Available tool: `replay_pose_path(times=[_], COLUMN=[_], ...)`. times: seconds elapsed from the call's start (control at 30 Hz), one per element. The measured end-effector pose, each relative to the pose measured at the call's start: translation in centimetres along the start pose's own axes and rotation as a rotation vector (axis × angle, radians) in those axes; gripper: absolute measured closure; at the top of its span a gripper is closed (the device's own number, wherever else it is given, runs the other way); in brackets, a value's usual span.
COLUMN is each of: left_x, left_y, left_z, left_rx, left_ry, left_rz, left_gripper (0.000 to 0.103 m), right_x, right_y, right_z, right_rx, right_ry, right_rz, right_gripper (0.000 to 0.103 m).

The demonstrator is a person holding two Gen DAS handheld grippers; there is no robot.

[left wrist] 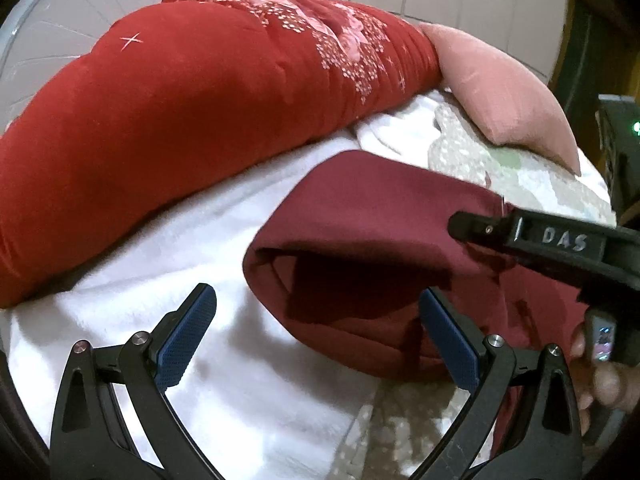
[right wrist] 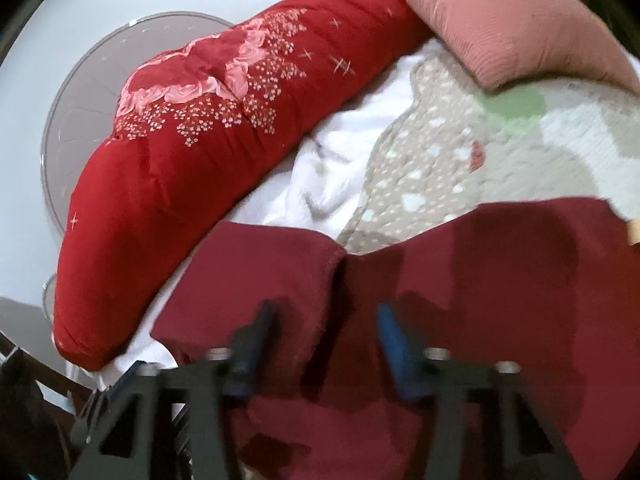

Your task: Fold small clothes

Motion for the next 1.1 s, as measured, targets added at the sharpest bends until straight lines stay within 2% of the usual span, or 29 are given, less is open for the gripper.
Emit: replay_pose_path(times=[0.07,0.13,0.2,0.23,0.27,0.33,0.43,0.5,0.6,0.63,0.67,0.73,1.0,1.03,1.07,1.1], left_x=[0.4,1.3,2.9,4.0,4.9,5.6,4.6,3.7,3.0,3.0,2.9,2.9,1.9,2.0,2.1,2.2], left_y=[0.8,1.4,2.2,2.6,2.9,2.8,2.2,1.9,1.4,1.4,1.2,1.3,3.5,3.7,3.8,3.8], left_z=[-0.4,-0.8,-1.1,-1.1,-1.1,-1.1,-1.1,-1.0,-1.1,-1.0,-1.1,-0.7,-0.7,-0.7,-0.7,-0.7], left_rx=[0.042,0.084,0.139,0.171,0.19,0.19,0.177,0.195,0.196,0.183,0.167,0.152,0.221,0.227,0.234,0.237], left_ry=[-0.017,-0.059,-0.137,-0.191,-0.238,-0.278,-0.235,-0.201,-0.174,-0.172,-0.17,-0.161,-0.131,-0.134,-0.138,-0.14], left_rz=[0.063,0.119,0.219,0.281,0.316,0.303,0.268,0.271,0.283,0.271,0.251,0.218,0.2,0.2,0.199,0.198], left_gripper=[0.001,0.001,0.001,0.001,0.001,0.001,0.001,0.001,0.001,0.001,0.001,0.001,0.001,0.001,0.001,0.001], right_x=[0.3,1.4,3.8,5.3,7.2,10.6,15.1,16.2,14.2,12.8,11.8,9.3,1.7,1.1,0.6,0.6], right_y=[0.4,0.9,1.2,1.1,1.0,0.1,-2.5,-4.4,-5.6,-5.6,-5.5,-4.6,0.1,0.3,0.7,1.0], right_z=[0.0,0.0,-0.3,-0.4,-0.6,-0.9,-1.4,-1.7,-1.3,-0.9,-0.7,-0.3,-0.5,-0.5,-0.5,-0.4], right_rx=[0.022,0.068,0.104,0.123,0.146,0.16,0.121,0.068,-0.008,-0.037,-0.05,-0.054,0.013,0.015,0.024,0.04], right_ry=[-0.04,-0.085,-0.151,-0.193,-0.243,-0.321,-0.387,-0.358,-0.233,-0.199,-0.178,-0.137,-0.028,-0.018,-0.013,-0.025], right_rz=[0.019,0.04,0.047,0.056,0.086,0.124,0.151,0.158,0.073,0.037,0.028,0.016,-0.033,-0.04,-0.036,-0.019], right_gripper=[0.078,0.085,0.091,0.098,0.098,0.098,0.098,0.098,0.097,0.09,0.072,0.054,0.055,0.065,0.079,0.084])
Point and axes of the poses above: each gripper's, at about its wrist camera, not at the fingertips, and x roughly against the way its jaws point, y to its left, z to its underside, the point moved 1 cm from there along -x, roughly the way its jaws point, and after that the axes turned 3 degrees about z, right-handed, at the moved point
